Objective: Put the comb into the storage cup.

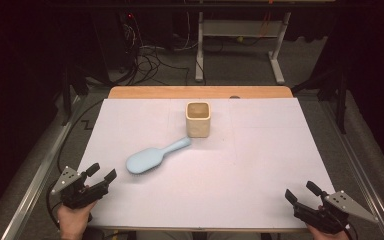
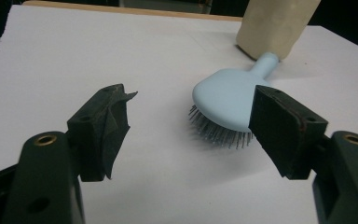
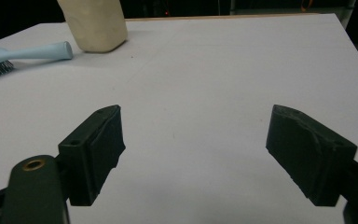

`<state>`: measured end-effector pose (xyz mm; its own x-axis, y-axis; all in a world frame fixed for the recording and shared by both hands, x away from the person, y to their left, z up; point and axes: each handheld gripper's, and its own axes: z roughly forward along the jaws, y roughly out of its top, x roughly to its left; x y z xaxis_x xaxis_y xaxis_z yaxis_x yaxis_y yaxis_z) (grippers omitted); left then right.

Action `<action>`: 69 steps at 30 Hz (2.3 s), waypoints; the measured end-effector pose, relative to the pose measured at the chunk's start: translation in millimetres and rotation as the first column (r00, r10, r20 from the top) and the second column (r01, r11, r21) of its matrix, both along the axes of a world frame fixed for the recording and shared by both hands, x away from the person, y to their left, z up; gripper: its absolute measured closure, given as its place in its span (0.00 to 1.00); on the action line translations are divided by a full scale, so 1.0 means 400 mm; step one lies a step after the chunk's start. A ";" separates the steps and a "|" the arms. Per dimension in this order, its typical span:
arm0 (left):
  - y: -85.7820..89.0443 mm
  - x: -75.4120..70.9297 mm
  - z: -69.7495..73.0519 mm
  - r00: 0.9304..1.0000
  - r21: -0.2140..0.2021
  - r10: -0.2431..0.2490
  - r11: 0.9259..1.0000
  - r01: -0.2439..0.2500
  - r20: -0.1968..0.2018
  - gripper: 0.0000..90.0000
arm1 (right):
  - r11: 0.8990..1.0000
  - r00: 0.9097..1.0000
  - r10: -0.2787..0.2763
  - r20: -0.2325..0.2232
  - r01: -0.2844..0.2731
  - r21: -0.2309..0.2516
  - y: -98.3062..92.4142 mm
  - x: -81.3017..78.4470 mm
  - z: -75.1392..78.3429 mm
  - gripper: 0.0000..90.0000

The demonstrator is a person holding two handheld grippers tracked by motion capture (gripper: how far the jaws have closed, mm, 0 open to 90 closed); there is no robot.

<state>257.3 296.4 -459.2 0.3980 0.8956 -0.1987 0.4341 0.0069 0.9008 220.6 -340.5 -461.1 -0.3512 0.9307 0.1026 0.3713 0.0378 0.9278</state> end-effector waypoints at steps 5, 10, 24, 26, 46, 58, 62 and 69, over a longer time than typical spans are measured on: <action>0.001 -0.004 0.004 1.000 0.000 0.004 1.000 -0.004 0.009 0.32 | 1.000 1.000 0.004 -0.004 -0.004 -0.001 0.000 0.001 0.000 0.22; -0.006 -0.003 0.008 1.000 0.009 0.002 1.000 -0.002 0.017 0.32 | 1.000 1.000 0.005 -0.007 -0.005 0.002 0.000 0.002 -0.001 0.22; -0.019 0.003 0.027 0.999 0.011 -0.001 1.000 0.000 0.055 0.32 | 1.000 1.000 0.000 -0.009 0.000 0.002 -0.001 0.001 -0.001 0.22; -0.024 0.005 0.028 0.999 0.016 -0.006 1.000 0.005 0.054 0.32 | 1.000 1.000 0.007 -0.006 -0.007 0.005 0.000 0.001 0.000 0.22; -0.070 0.019 0.047 0.997 0.026 -0.068 0.997 0.067 0.039 0.32 | 1.000 1.000 0.022 -0.009 -0.022 0.004 0.006 0.001 0.000 0.22; -0.098 0.030 0.059 0.994 0.039 -0.096 0.995 0.094 0.043 0.32 | 1.000 1.000 0.017 -0.008 -0.017 0.008 0.005 0.001 0.000 0.22; -0.110 0.037 0.063 0.993 0.038 -0.109 0.993 0.107 0.042 0.33 | 1.000 1.000 0.017 -0.009 -0.017 0.010 0.005 0.001 0.001 0.22; -0.131 0.055 0.067 0.991 0.035 -0.129 0.991 0.127 0.034 0.33 | 1.000 1.000 0.017 -0.007 -0.016 0.010 0.004 0.001 0.001 0.22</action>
